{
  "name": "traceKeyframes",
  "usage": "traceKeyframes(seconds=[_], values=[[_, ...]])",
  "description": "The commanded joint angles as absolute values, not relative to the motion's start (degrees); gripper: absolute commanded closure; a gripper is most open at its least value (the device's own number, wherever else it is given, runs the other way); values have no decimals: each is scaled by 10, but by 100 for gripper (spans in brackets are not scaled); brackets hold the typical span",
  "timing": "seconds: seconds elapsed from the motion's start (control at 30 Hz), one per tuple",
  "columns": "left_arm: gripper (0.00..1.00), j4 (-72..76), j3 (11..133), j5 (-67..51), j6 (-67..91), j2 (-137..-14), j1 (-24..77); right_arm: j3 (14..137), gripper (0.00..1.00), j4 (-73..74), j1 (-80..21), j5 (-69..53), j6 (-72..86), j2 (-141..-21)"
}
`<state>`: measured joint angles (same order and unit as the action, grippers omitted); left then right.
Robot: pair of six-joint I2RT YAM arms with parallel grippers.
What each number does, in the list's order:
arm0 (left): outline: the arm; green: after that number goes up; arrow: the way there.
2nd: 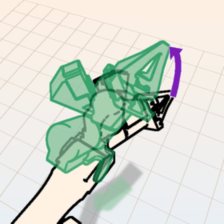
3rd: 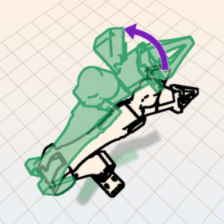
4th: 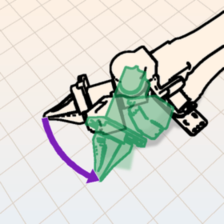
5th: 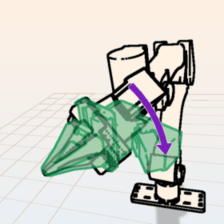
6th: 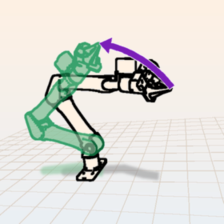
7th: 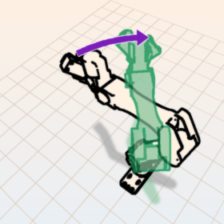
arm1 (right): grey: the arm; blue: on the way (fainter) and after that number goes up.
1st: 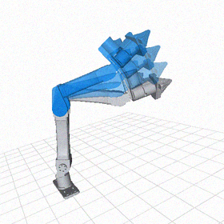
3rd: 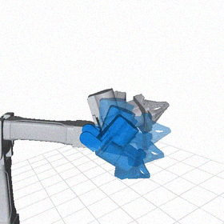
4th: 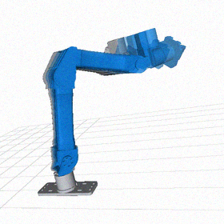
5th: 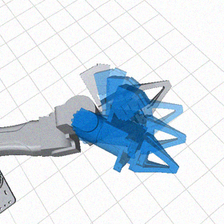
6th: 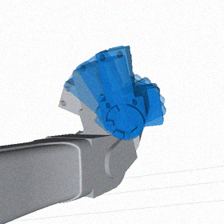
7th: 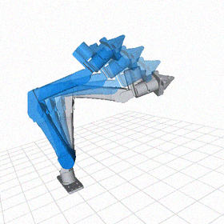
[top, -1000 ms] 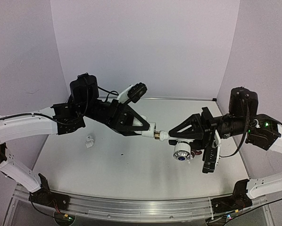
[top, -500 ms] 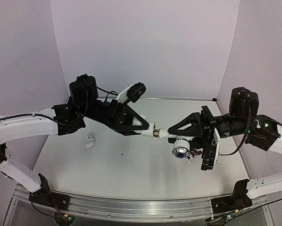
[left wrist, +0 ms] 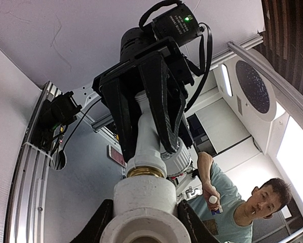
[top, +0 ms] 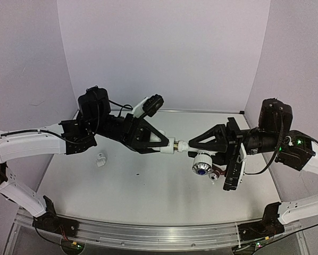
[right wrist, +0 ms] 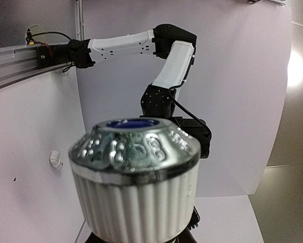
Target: Install the water faucets
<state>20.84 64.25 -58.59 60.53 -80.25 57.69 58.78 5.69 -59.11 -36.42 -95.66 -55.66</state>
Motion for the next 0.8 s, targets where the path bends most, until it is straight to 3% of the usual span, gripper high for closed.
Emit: traceKeyframes(seconds=[0.0, 0.27, 0.77], values=[[100, 280, 637, -591, 631, -786, 578, 576, 100, 5, -591, -353, -975, -554], [100, 283, 640, -592, 631, -796, 578, 576, 100, 5, -591, -368, -960, -558], [100, 229, 655, -567, 551, -780, 580, 557, 100, -113, -591, -338, -696, -562]])
